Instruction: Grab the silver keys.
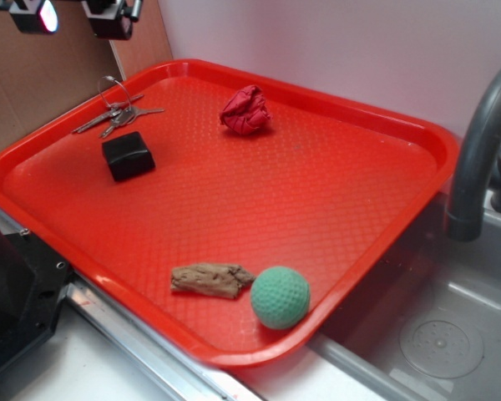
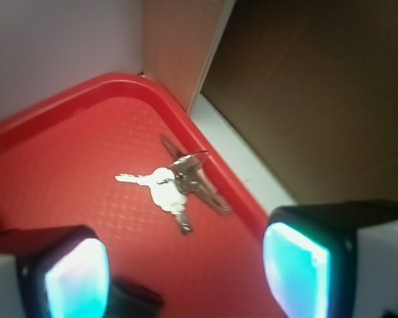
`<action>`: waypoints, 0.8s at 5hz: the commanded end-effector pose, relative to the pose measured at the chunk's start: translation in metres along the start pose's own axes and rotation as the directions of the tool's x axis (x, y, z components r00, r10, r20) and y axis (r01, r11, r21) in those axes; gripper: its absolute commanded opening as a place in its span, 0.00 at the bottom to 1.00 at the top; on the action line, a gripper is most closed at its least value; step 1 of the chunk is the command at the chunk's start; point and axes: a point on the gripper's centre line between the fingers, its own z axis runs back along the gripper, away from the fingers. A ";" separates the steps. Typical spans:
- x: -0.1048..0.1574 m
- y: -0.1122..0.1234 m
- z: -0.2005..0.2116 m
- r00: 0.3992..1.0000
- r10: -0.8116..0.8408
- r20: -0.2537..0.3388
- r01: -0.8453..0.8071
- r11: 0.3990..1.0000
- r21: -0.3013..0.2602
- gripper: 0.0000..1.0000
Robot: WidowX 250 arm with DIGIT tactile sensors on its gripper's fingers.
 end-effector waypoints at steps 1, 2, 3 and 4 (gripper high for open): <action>0.006 0.011 -0.024 0.991 0.116 0.068 -0.117 0.993 0.012 1.00; 0.006 0.018 -0.046 0.979 0.178 0.098 -0.185 0.980 0.072 1.00; 0.007 0.020 -0.063 0.974 0.204 0.097 -0.212 0.974 0.080 1.00; 0.016 0.011 -0.066 0.982 0.152 0.113 -0.157 0.987 0.040 1.00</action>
